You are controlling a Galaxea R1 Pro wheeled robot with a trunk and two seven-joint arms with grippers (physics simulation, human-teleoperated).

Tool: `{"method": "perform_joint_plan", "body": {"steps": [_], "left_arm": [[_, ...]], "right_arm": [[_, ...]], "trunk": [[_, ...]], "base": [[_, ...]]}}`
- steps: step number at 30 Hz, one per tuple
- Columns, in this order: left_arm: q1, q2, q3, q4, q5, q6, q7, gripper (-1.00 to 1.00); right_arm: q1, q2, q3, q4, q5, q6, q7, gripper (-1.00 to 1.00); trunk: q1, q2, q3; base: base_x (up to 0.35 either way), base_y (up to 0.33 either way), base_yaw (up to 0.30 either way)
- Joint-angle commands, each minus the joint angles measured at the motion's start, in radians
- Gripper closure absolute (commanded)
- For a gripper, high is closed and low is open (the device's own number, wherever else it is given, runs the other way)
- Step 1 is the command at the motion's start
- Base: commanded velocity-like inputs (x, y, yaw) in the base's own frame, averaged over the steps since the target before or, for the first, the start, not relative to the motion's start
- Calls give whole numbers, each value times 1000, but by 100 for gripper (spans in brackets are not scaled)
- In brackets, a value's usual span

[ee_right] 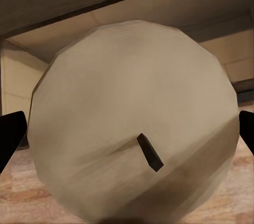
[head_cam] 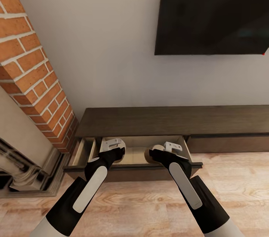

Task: Place each of the two pumpkins and all three candles from the living room inside a cabinet in the living room (use any cabinet), then make sure every cabinet is closed, and position the cauldron so it is next to a table in the living room.

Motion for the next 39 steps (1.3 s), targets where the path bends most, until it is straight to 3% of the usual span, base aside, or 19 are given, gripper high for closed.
{"method": "perform_joint_plan", "body": {"steps": [1, 6, 12, 15, 29, 39], "left_arm": [[-1, 1, -2, -1, 7, 1, 10, 100], [-1, -1, -2, 0, 8, 1, 10, 100], [-1, -2, -2, 1, 9, 1, 8, 100], [-1, -3, -3, 3, 9, 1, 8, 100], [-1, -5, -6, 11, 9, 1, 6, 100], [-1, -5, -37, 10, 7, 0, 10, 100]], "right_arm": [[-1, -1, 2, 0, -9, -2, -10, 100], [-1, -2, 31, 6, 5, -55, -10, 100], [-1, 8, 69, 27, 144, -100, -14, 100], [-1, 20, 71, 71, 184, -112, -13, 100], [-1, 37, 68, 102, 191, -143, -12, 100], [-24, 46, 68, 180, 190, -213, -12, 100]], "trunk": [[0, 0, -1], [0, 0, -1], [0, 0, -1], [0, 0, -1], [0, 0, -1], [0, 0, -1]], "base": [[76, 0, 0], [68, 0, 0], [6, 0, 0], [0, 0, 0], [4, 0, 0], [203, 0, 0]]}}
